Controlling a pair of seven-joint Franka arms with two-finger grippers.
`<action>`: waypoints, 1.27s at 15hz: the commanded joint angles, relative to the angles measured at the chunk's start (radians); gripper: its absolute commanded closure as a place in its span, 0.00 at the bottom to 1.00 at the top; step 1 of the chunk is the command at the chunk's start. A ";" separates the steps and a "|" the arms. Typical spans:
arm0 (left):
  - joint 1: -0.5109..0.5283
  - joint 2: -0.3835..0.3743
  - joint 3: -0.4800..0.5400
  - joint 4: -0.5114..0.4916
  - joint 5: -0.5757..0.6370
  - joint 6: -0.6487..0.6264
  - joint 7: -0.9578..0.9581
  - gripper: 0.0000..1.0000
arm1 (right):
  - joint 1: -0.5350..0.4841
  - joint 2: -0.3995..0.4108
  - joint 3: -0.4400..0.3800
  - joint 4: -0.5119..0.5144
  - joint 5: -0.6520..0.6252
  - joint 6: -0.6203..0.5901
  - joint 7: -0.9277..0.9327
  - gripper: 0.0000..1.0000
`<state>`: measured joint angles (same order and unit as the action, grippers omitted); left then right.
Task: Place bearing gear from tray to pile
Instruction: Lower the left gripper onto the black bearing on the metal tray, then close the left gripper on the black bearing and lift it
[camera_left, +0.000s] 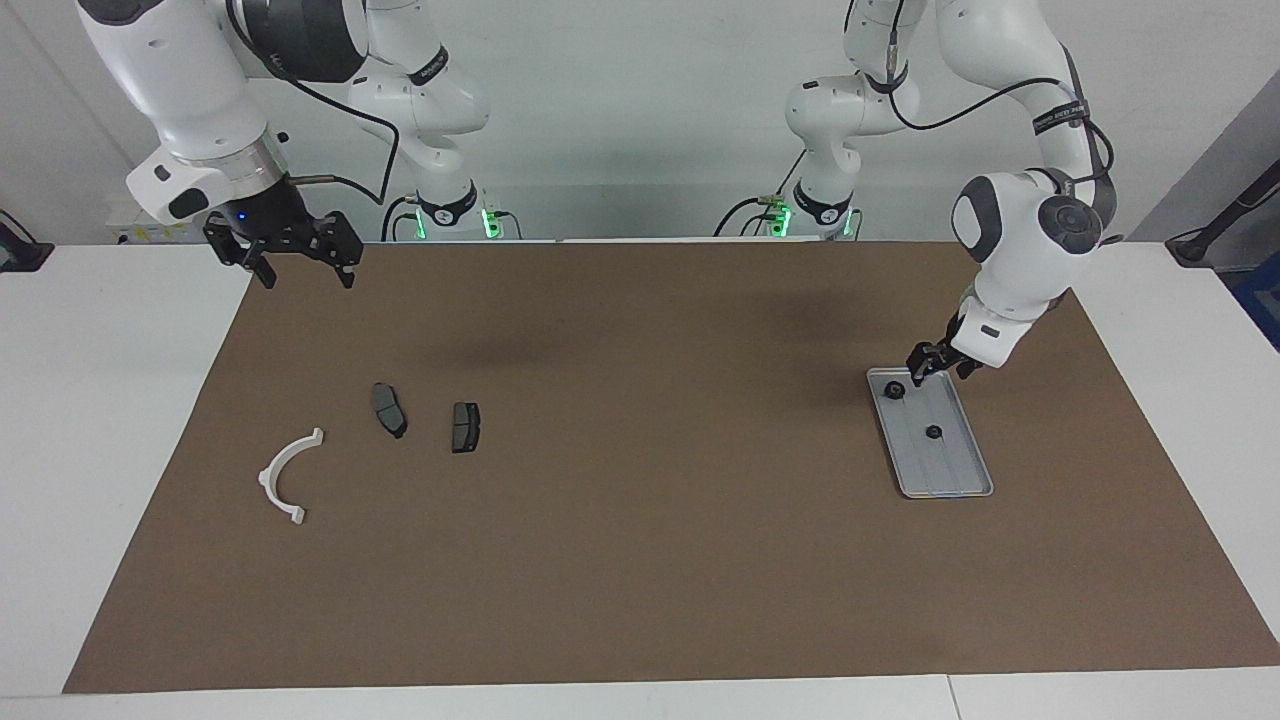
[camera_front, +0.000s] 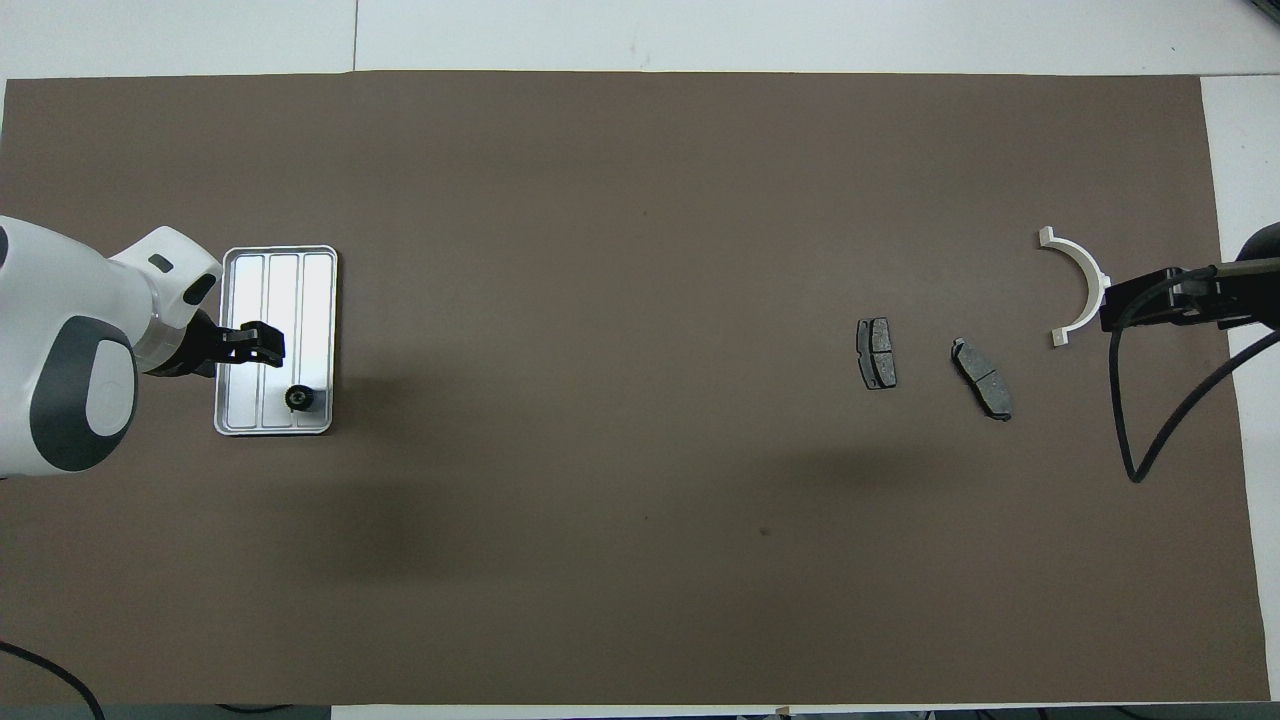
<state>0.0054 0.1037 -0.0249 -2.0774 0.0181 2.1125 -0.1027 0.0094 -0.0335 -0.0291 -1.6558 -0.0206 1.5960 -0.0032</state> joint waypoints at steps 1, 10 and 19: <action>-0.019 0.027 0.005 -0.023 0.014 0.050 -0.031 0.21 | -0.009 -0.020 0.003 -0.027 0.014 0.005 0.002 0.00; -0.032 0.045 0.007 -0.090 0.014 0.084 -0.051 0.27 | -0.011 -0.020 0.003 -0.033 0.013 0.007 -0.001 0.00; -0.028 0.040 0.007 -0.124 0.014 0.096 -0.051 0.34 | -0.011 -0.020 0.003 -0.033 0.014 0.007 -0.008 0.00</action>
<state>-0.0226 0.1643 -0.0225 -2.1673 0.0181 2.1846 -0.1498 0.0088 -0.0335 -0.0294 -1.6648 -0.0206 1.5960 -0.0032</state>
